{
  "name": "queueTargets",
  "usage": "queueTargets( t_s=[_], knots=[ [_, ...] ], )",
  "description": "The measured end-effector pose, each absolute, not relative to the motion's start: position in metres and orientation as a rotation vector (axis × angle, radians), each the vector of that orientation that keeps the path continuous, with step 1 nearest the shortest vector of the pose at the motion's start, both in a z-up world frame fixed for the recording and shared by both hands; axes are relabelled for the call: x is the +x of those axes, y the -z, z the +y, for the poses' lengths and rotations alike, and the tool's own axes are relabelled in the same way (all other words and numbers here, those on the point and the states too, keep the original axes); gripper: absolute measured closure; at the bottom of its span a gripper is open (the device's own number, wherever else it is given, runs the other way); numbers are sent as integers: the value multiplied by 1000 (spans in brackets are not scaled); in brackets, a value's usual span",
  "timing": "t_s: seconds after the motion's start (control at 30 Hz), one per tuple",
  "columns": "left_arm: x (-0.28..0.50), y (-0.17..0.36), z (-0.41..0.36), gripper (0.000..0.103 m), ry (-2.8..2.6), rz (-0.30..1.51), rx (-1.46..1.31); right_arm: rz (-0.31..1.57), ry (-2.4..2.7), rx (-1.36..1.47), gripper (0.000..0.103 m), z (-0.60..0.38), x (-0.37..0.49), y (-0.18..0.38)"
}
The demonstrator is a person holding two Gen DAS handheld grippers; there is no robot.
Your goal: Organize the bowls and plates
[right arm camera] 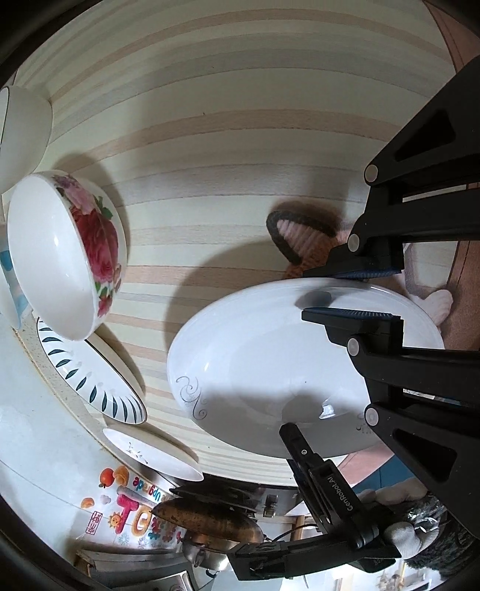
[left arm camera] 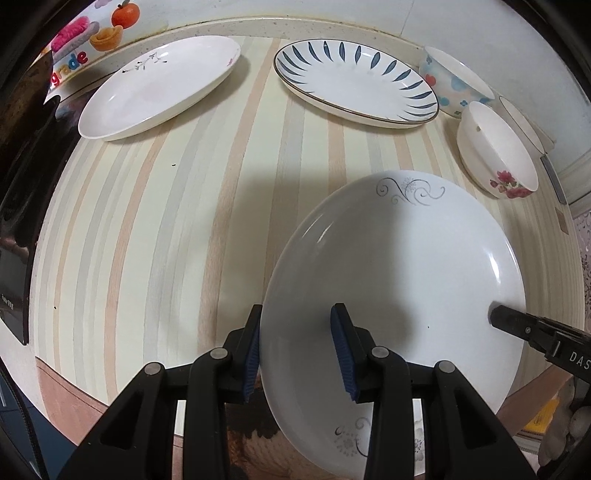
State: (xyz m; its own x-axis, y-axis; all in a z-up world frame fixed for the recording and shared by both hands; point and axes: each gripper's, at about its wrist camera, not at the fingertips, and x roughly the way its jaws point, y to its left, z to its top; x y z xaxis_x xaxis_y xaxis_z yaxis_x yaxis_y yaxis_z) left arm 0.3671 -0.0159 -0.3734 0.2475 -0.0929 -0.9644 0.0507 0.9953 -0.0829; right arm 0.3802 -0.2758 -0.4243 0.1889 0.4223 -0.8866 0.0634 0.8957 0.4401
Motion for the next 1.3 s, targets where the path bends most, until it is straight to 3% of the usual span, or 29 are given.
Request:
queueTargets(
  t_s=[0.23,0.4,0.43,0.5,0.6,0.73,1.1,1.3],
  knots=[
    [360,354,-14,70,60,1302,-33,1361,-288,487,87,-287,377,419],
    [356,299,14,69,4,1201,-87,1332,-294,569,82,-312,364,381],
    [360,291,23,62,-9,1185,-99,1315,-296,570,82,-315,362,370],
    [372,276,46,51,-35,1155,-146,1276,-305,551,70,-315,361,343],
    [395,269,79,50,-78,1121,-204,1229,-327,513,54,-298,378,310],
    [434,281,118,50,-139,1119,-215,1194,-402,468,52,-245,432,288],
    [517,349,173,50,-244,1166,-176,1224,-431,202,52,-58,652,347],
    [527,362,185,50,-236,1179,-201,1251,-436,182,52,-22,710,394]
  ],
)
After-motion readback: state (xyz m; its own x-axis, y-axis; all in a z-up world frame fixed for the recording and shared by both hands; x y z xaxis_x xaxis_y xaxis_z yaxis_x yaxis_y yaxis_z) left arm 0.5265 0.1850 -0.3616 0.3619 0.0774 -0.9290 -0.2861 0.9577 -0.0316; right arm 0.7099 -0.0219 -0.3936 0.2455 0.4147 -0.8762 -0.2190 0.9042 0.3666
